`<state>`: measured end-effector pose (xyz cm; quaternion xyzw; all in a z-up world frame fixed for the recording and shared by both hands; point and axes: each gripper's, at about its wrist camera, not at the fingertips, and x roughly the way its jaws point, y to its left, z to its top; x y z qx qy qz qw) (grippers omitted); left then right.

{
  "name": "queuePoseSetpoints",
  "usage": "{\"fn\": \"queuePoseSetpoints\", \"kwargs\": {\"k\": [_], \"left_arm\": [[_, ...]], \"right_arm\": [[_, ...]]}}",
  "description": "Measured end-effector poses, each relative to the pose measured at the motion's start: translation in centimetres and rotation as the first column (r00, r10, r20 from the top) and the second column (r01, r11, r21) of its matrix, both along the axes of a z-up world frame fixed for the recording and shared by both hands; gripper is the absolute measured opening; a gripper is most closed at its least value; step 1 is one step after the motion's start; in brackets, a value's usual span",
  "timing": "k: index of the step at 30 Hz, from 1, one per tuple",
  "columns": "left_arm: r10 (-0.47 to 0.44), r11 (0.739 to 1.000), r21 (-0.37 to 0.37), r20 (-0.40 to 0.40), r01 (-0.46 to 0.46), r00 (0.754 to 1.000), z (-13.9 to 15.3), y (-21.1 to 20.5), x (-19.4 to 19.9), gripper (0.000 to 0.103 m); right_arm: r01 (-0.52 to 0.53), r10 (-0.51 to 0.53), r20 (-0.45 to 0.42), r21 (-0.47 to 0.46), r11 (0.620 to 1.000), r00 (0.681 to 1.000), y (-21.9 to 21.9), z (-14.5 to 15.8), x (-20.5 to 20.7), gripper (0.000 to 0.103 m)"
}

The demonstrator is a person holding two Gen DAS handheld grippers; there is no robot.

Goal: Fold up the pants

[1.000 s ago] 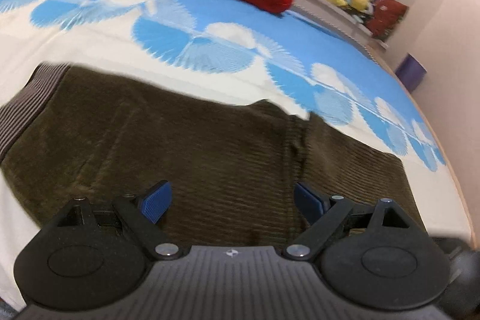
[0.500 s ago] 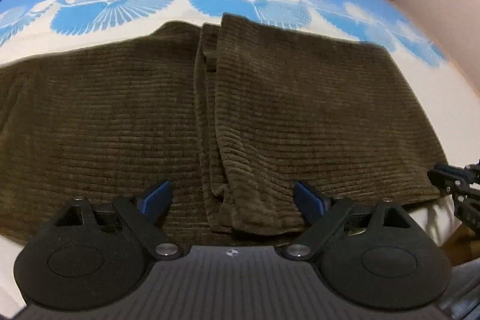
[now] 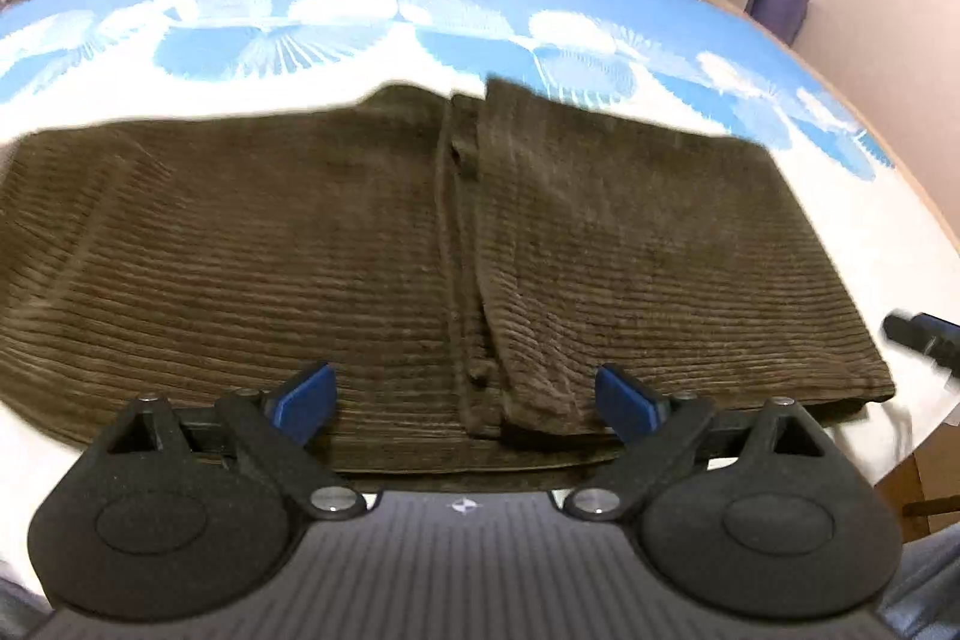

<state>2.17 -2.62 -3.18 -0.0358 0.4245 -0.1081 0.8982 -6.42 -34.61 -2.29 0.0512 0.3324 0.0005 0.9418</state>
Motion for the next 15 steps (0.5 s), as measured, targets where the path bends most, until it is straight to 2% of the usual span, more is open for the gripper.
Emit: {"fn": "queuePoseSetpoints", "kwargs": {"k": [1, 2, 6, 10, 13, 15], "left_arm": [[0.005, 1.0, 0.001, 0.011, -0.005, 1.0, 0.5, 0.7, -0.3, 0.096], [0.016, 1.0, -0.002, 0.021, -0.016, 1.0, 1.0, 1.5, -0.6, 0.1], [0.098, 0.995, -0.032, 0.063, -0.096, 0.993, 1.9, 5.3, -1.5, 0.103], [0.225, 0.971, -0.089, 0.048, -0.22, 0.973, 1.3, 9.2, -1.2, 0.103], [0.314, 0.939, -0.153, 0.013, -0.309, 0.949, 1.0, 12.3, -0.9, 0.103], [0.368, 0.911, -0.197, -0.005, -0.362, 0.93, 0.9, 14.5, -0.7, 0.103]], "right_arm": [[0.053, -0.055, 0.017, 0.069, 0.996, 0.998, -0.8, 0.2, -0.4, 0.09], [0.112, -0.115, 0.01, 0.152, 0.982, 0.993, -1.9, -0.2, -0.5, 0.09], [0.269, -0.238, -0.128, 0.372, 0.888, 0.963, -3.4, -2.3, -0.8, 0.09], [0.337, -0.26, -0.224, 0.46, 0.822, 0.939, -3.9, -4.4, 0.4, 0.09], [0.377, -0.27, -0.274, 0.513, 0.771, 0.923, -4.1, -5.3, 1.4, 0.09], [0.408, -0.296, -0.283, 0.566, 0.717, 0.912, -4.1, -5.8, 0.7, 0.093]]}}
